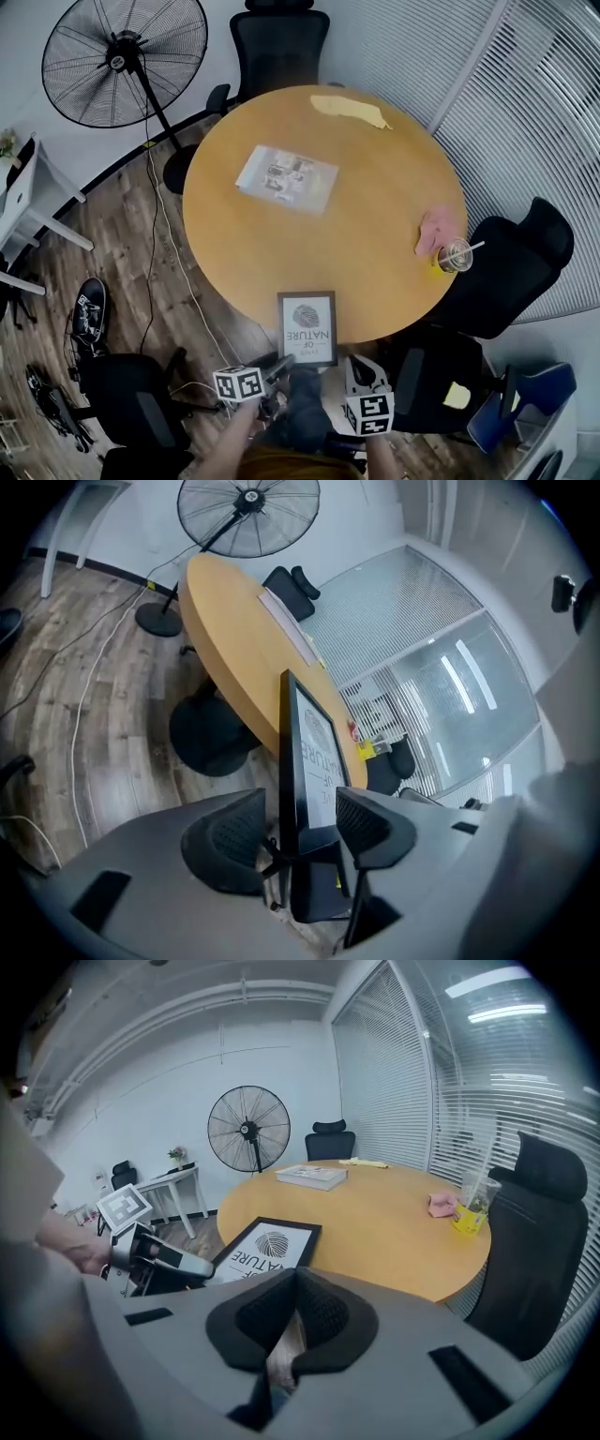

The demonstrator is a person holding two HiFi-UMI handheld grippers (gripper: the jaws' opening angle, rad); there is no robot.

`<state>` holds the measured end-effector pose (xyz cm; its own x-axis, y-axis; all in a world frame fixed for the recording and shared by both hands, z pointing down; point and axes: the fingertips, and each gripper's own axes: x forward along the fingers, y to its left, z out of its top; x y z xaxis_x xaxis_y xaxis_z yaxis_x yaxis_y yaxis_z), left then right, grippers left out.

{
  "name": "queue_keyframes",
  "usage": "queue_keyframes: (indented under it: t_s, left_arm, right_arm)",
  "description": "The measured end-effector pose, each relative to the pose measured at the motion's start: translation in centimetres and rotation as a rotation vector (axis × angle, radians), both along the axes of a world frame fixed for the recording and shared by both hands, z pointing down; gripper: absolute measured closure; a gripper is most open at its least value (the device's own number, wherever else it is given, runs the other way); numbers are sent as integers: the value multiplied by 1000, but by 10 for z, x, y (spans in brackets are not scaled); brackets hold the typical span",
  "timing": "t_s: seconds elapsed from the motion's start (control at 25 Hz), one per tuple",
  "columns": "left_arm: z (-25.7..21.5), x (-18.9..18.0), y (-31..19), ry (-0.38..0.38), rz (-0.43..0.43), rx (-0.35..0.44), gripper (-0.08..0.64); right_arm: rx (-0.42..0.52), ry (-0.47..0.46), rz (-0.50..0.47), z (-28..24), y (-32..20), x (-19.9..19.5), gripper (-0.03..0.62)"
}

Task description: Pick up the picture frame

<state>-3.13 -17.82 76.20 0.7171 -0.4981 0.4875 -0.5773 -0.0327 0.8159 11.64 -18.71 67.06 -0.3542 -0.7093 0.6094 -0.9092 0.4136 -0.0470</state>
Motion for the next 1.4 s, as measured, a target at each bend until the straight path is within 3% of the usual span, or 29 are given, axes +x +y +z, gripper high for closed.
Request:
queue_keyframes:
  t_s: [0.12,0.32,0.48,0.6,0.8,1.16,1.32,1.4]
  left_arm:
    - [4,13,1,119,-21,-56,311]
    - [11,16,0,191,-64,-95,324]
    - [7,21,-3,291,-93,-108,403]
    - [7,22,-1,302,-96,-111,450]
    - [6,21,0,325,-115,-117,463]
    - [-15,16,-9,344,-133,-50,480]
    - [-22,14,-12,296,-102,-17,486]
    - [-28,16,-14,309,-96,-6,489]
  right_arm:
    - [-31,1,2,8,-2,6,580]
    - [-28,-12,8,13,-12,10,578]
    - [-38,-14,12,16,-14,14,578]
    - [-43,-15,12,17,-14,15,579]
    - [-37,-21,7,14,-14,11,579]
    - [-16,-30,20,5,-8,10,579]
    - [5,-31,26,-2,-7,10,580]
    - [15,-31,32,-6,-6,10,579]
